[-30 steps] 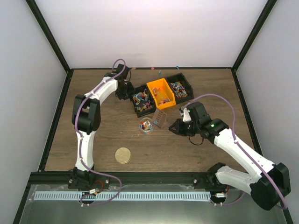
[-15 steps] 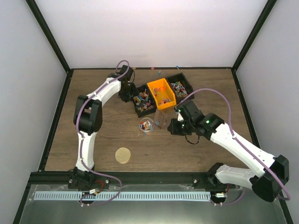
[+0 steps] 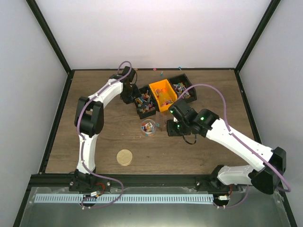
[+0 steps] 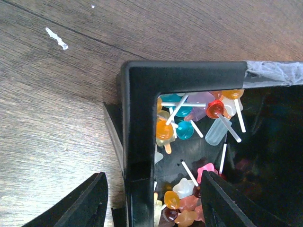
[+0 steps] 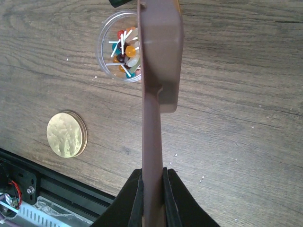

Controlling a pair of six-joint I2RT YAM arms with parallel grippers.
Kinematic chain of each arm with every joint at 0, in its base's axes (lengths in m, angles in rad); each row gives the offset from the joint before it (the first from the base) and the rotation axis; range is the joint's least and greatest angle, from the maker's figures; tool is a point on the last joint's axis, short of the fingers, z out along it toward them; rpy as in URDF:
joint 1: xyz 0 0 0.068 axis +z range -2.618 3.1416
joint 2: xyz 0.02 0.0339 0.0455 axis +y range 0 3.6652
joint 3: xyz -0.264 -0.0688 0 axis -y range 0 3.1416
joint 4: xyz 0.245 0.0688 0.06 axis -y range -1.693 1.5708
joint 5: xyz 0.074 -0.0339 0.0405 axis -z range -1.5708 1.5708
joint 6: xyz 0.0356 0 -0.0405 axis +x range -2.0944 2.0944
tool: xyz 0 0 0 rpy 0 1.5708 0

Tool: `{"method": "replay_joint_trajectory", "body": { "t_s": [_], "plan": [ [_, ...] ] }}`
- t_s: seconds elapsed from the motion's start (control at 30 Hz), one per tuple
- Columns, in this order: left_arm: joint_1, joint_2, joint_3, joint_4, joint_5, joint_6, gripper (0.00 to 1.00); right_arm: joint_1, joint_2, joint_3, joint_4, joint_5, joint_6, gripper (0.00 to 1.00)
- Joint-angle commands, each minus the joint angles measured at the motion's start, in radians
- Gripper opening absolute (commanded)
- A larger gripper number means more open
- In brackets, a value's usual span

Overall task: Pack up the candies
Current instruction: Place the fake candies in the packing bottle.

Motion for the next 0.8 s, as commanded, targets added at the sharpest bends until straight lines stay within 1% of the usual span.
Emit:
{"method": "replay_joint_trajectory", "body": {
  "t_s": [0.0, 0.13, 0.33, 0.43, 0.5, 0.67, 0.77],
  "plan": [
    [-0.008, -0.032, -0.008, -0.009, -0.011, 0.004, 0.56, 0.049, 0.038, 0.083, -0.064, 0.070, 0.015, 0.01],
    [-0.010, -0.026, -0.009, -0.011, -0.016, 0.012, 0.56, 0.077, 0.067, 0.112, -0.079, 0.088, 0.019, 0.01],
    [-0.010, -0.019, -0.012, -0.019, -0.019, 0.022, 0.54, 0.079, 0.081, 0.138, -0.110, 0.139, 0.035, 0.01],
    [-0.009, -0.018, -0.010, -0.024, -0.024, 0.032, 0.47, 0.074, 0.063, 0.150, -0.089, 0.150, 0.064, 0.01],
    [-0.009, -0.016, -0.007, -0.032, -0.053, 0.045, 0.43, 0.044, 0.037, 0.145, -0.049, 0.128, 0.092, 0.01],
    [-0.008, 0.011, 0.034, -0.085, -0.092, 0.126, 0.23, -0.122, -0.084, 0.081, 0.133, -0.006, 0.166, 0.01],
    [-0.008, 0.019, 0.039, -0.090, -0.096, 0.164, 0.16, -0.231, -0.112, 0.041, 0.178, -0.077, 0.181, 0.01]
  ]
}}
